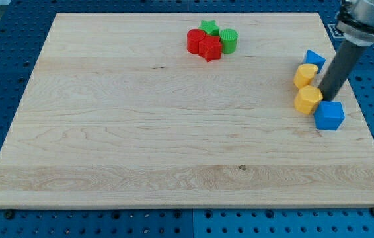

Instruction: Push the yellow heart to left a bit

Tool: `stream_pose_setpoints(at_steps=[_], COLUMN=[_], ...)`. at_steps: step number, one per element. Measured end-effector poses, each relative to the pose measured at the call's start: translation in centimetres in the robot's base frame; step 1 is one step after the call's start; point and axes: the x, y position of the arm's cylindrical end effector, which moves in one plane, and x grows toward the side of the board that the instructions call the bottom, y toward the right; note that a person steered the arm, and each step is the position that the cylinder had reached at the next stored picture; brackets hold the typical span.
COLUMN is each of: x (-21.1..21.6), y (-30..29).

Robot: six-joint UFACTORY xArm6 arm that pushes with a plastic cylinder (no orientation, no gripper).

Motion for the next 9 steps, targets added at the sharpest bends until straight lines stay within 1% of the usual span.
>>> stream_pose_setpoints(at_steps=[1,2,4,5,6,7,8,9], x=[0.5,1.8,-0.2,0.0,-1.4,-4.5,-4.8,-4.8], y=[-2.8,-4.4,-1.5,1.3,3.5,3.7,1.9,-2.3])
